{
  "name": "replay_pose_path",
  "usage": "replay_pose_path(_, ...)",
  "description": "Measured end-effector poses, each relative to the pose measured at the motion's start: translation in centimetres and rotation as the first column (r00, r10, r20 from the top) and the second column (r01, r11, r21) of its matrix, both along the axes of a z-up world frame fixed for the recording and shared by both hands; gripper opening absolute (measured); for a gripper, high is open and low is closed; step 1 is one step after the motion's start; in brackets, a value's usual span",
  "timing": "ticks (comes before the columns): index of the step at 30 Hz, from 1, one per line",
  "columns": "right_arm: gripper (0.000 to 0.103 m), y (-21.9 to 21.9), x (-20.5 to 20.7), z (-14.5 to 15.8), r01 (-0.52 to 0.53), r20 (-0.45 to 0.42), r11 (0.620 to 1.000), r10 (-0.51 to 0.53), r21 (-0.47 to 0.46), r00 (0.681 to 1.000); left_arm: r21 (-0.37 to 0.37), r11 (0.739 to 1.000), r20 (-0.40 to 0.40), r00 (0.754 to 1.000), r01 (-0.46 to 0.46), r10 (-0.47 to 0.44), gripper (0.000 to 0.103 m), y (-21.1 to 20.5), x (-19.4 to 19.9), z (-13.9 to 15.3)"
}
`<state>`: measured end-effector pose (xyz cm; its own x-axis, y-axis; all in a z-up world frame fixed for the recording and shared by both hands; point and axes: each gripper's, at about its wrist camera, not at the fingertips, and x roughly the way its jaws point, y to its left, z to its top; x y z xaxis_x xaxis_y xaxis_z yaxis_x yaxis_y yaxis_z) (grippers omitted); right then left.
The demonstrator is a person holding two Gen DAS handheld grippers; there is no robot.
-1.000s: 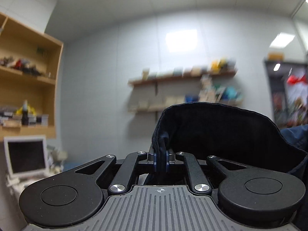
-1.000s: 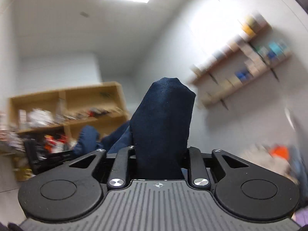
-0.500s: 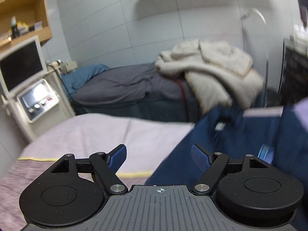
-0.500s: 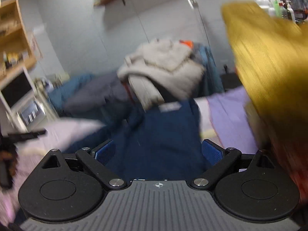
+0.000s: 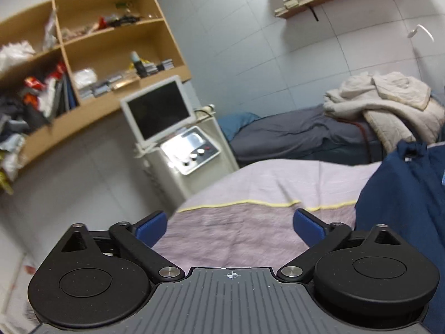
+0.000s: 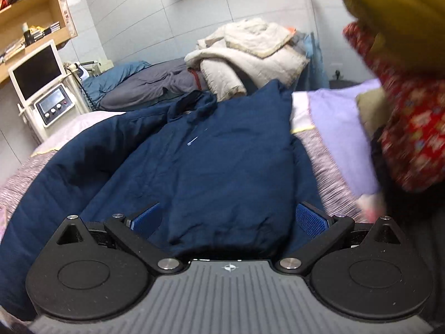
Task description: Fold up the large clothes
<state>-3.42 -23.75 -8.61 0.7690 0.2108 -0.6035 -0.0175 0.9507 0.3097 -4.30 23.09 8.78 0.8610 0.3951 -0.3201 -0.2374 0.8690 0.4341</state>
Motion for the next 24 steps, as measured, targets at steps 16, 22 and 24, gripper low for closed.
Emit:
replay_pose_path(16, 0.102, 0.9, -1.3, -1.4, 0.004, -0.076, 1.000, -0.004, 0.000, 0.997, -0.340, 0.894, -0.367, 0.833, 0.293, -0.413, 0.103, -8.2, -2.7, -12.3)
replay_pose_path(22, 0.102, -0.4, -2.3, -2.3, 0.059, -0.112, 0.998, -0.057, 0.017, 0.992, -0.300, 0.920, -0.441, 0.818, 0.253, -0.369, 0.100, -10.0, -1.1, -16.2)
replay_pose_path(24, 0.102, -0.7, -2.7, -2.4, 0.074, -0.116, 0.997, -0.071, 0.022, 0.991, -0.306, 0.921, -0.430, 0.829, 0.240, -0.358, 0.089, -9.9, -1.1, -16.4)
